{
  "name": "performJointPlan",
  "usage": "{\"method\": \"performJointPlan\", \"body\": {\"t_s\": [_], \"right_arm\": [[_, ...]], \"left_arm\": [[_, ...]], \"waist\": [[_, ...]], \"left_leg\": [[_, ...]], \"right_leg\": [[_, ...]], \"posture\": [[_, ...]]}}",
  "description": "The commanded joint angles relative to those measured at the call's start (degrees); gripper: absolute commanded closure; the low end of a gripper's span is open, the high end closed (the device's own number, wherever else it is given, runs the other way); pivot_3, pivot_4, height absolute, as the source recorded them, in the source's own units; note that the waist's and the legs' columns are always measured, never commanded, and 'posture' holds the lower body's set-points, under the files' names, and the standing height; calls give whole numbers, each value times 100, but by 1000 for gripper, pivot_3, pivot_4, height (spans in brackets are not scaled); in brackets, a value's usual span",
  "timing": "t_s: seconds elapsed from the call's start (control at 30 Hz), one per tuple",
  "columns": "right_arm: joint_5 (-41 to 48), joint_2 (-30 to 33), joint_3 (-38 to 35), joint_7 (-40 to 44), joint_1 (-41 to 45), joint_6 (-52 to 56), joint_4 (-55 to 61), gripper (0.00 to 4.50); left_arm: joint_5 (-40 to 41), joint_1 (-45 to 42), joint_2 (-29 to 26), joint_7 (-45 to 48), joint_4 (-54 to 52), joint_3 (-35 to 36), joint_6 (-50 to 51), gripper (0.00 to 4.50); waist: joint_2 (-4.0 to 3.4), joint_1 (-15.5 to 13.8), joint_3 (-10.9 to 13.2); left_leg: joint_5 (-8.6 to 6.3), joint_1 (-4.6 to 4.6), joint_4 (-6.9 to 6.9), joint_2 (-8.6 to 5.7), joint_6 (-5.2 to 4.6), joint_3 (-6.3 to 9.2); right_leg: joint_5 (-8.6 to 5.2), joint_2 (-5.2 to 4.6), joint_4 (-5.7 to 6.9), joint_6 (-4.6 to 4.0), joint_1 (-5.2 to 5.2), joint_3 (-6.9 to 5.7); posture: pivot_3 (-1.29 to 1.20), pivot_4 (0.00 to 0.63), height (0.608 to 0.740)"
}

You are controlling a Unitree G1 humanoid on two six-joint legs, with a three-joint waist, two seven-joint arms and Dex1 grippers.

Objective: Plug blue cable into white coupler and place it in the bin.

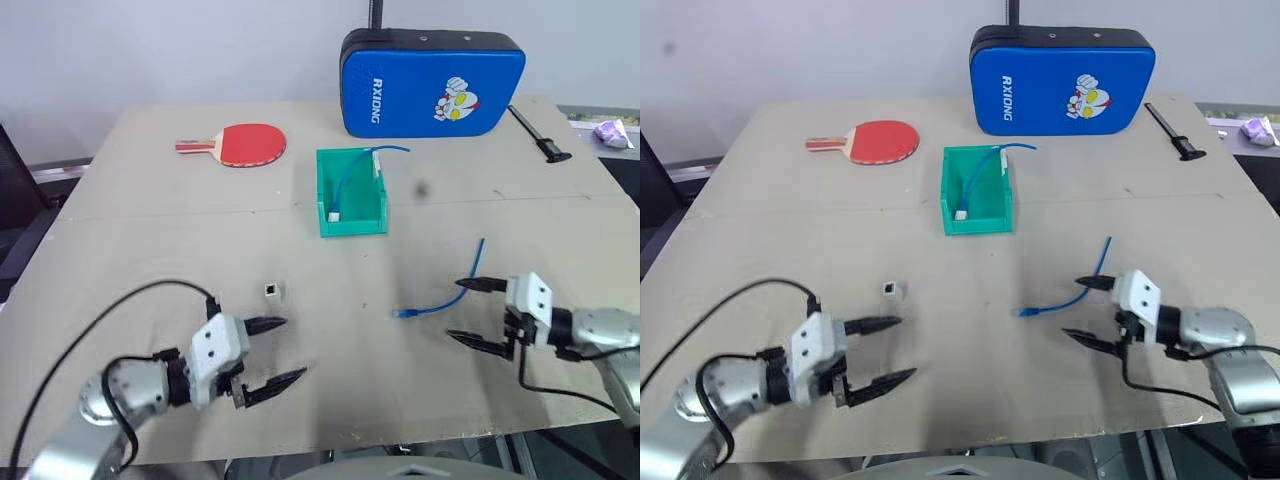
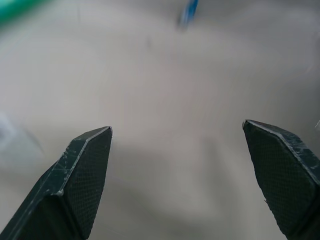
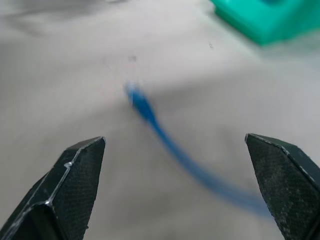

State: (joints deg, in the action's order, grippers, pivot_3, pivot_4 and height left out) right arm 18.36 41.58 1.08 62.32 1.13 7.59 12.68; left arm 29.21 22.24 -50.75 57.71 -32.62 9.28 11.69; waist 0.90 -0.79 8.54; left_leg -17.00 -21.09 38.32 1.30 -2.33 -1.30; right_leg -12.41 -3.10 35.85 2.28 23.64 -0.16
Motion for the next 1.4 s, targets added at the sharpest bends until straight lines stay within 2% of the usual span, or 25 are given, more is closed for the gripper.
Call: {"method": "performJointPlan", "body": {"t_s": [0.03, 0.17, 0.27, 0.3, 0.4, 0.6, 0.8, 0.9, 1.03, 1.23, 1.4], "right_arm": [[-27, 15, 397, 2, 349, 605, 231, 64], [-69, 49, 780, 183, 723, 900, 130, 64], [-442, 18, 1130, 149, 1197, 980, -227, 64], [-478, 17, 1191, 184, 1274, 966, -274, 299], [-511, 81, 1364, 369, 1361, 1030, -223, 1303], [-659, 70, 1561, 468, 1435, 1009, -173, 4467], [-594, -6, 1478, 430, 1618, 1075, -113, 4467], [-538, -89, 1514, 476, 1957, 1235, -29, 4467], [-547, -268, 1687, 577, 2465, 1369, -1, 4467], [-488, -660, 1951, 676, 3127, 1680, 63, 4467], [-563, -771, 2059, 646, 3344, 1717, -15, 4467]], "left_arm": [[475, -324, -360, 496, -274, 162, 315, 186], [545, -697, -559, 731, -198, 161, 484, 186], [458, -877, -655, 906, -136, 85, 513, 186], [428, -910, -640, 917, -119, 71, 519, 186], [445, -894, -603, 932, -166, 64, 600, 186], [439, -873, -546, 882, -224, 81, 686, 186], [490, -1197, -307, 556, -261, -111, 900, 186], [491, -1787, 9, 257, -179, -453, 1118, 186], [48, -2605, 334, 84, 149, -1058, 1149, 186], [-319, -3837, 736, 449, 1163, -1766, 982, 186], [-609, -4388, 873, 789, 1853, -2020, 723, 186]], "waist": [[-4, -5, 3], [1, 2, 8], [2, 16, 12], [3, 16, 13], [3, 3, 13], [4, 4, 13], [3, 1, 13], [3, 3, 13], [6, 3, 12], [5, -1, 12], [6, 3, 12]], "left_leg": [[0, -7, 0, -2, 0, -1], [1, -38, 1, -7, 2, 1], [1, -58, 5, -9, 3, 4], [1, -58, 6, -9, 3, 3], [2, -57, 8, -9, 3, 6], [2, -58, 11, -7, 3, 13], [2, -57, 16, -7, 3, 15], [2, -56, 23, -9, 3, 17], [3, -57, 39, -14, 3, 23], [4, -65, 40, -26, 5, 30], [4, -69, 42, -30, 6, 28]], "right_leg": [[0, -2, -7, 0, 3, 0], [0, -3, -20, 2, 21, -1], [1, -2, -23, 3, 36, -5], [1, -1, -22, 2, 37, -4], [1, 2, -21, 2, 37, -6], [1, 2, -17, 2, 36, -13], [2, 3, -8, 2, 34, -14], [3, 4, -1, 3, 32, -13], [12, 10, 5, 11, 25, -15], [19, 13, 5, 23, 28, -21], [19, 12, 3, 23, 28, -28]], "posture": [[0, 150, 728], [0, 150, 728], [0, 150, 728], [0, 150, 728], [0, 150, 728], [0, 150, 728], [0, 150, 728], [0, 150, 728], [0, 150, 728], [0, 150, 728], [0, 150, 728]]}}
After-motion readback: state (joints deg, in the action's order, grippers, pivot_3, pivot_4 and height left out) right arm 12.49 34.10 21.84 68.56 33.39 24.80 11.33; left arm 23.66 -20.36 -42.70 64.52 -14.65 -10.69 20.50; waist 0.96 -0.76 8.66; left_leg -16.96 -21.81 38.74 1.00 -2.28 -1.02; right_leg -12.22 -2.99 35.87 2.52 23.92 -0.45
